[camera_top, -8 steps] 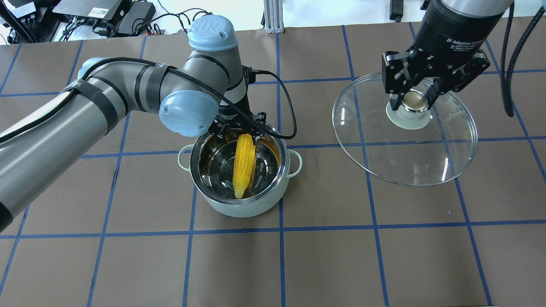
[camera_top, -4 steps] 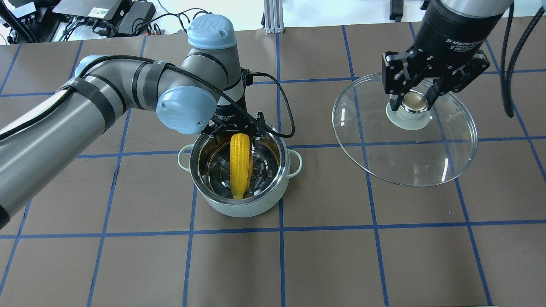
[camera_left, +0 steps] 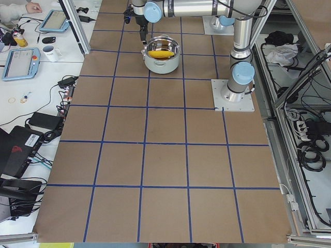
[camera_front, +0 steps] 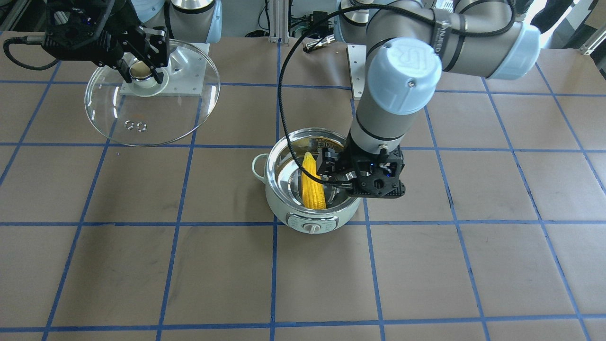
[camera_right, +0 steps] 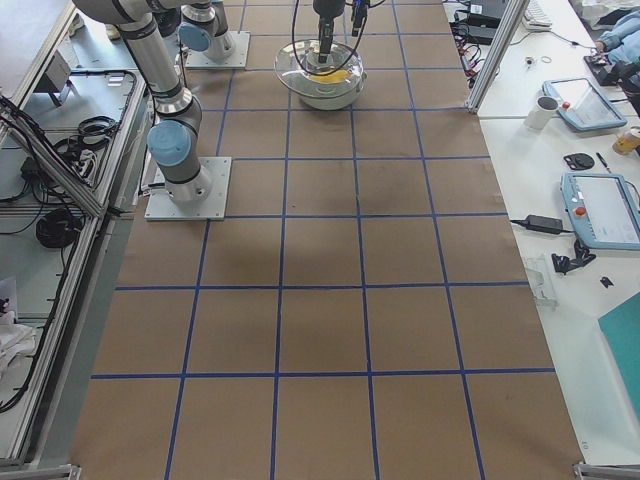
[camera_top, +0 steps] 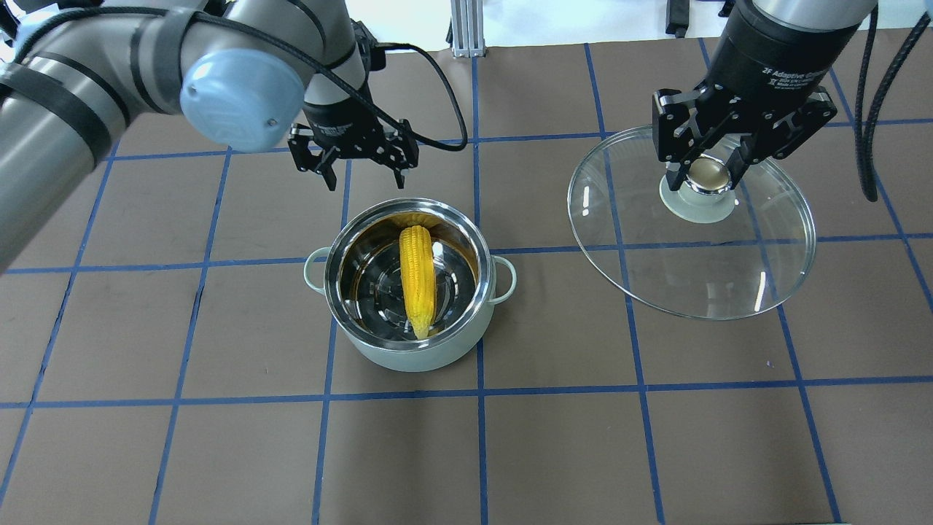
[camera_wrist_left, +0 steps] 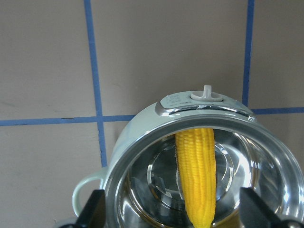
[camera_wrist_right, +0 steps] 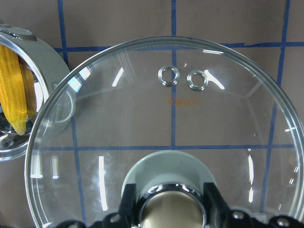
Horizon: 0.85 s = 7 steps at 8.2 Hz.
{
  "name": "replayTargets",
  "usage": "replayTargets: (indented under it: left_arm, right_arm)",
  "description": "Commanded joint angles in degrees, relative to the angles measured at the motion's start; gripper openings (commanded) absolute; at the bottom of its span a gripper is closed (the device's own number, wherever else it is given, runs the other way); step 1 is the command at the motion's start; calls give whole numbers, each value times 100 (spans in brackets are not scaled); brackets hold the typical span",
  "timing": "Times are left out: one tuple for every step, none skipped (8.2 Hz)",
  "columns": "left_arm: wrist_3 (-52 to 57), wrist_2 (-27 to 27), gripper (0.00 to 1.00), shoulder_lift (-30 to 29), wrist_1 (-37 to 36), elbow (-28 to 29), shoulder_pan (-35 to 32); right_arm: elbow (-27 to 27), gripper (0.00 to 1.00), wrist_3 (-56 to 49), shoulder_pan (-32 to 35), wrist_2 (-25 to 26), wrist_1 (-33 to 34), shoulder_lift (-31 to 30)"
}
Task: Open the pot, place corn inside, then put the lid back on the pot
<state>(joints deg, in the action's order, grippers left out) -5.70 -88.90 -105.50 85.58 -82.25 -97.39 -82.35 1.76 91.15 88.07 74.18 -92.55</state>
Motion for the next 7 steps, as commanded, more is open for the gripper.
replayTargets:
  left_arm:
    - [675,-30,100,379,572,358,798]
    - [675,-100,100,520,731,358,1071]
    - [675,-431,100,652,767,350,1213]
    - [675,-748,100,723,741,350,1214]
    - [675,-751,100,784,741,350,1197]
    - [597,-769,100,898,724,341,1179]
    - [561,-708,100,934,715,315,1170]
  right_arm:
    - [0,3,78,17,0,26,0]
    - [-9,3,201,26,-61,78,26]
    - [-26,3,646,131,-122,253,96]
    - [17,0,998,654,-132,507,332]
    - [35,0,1828,1329,-71,1032,638]
    - [44,0,2698,1980,-70,1681,1181]
    - [52,0,3324,2473,-36,2131,1552]
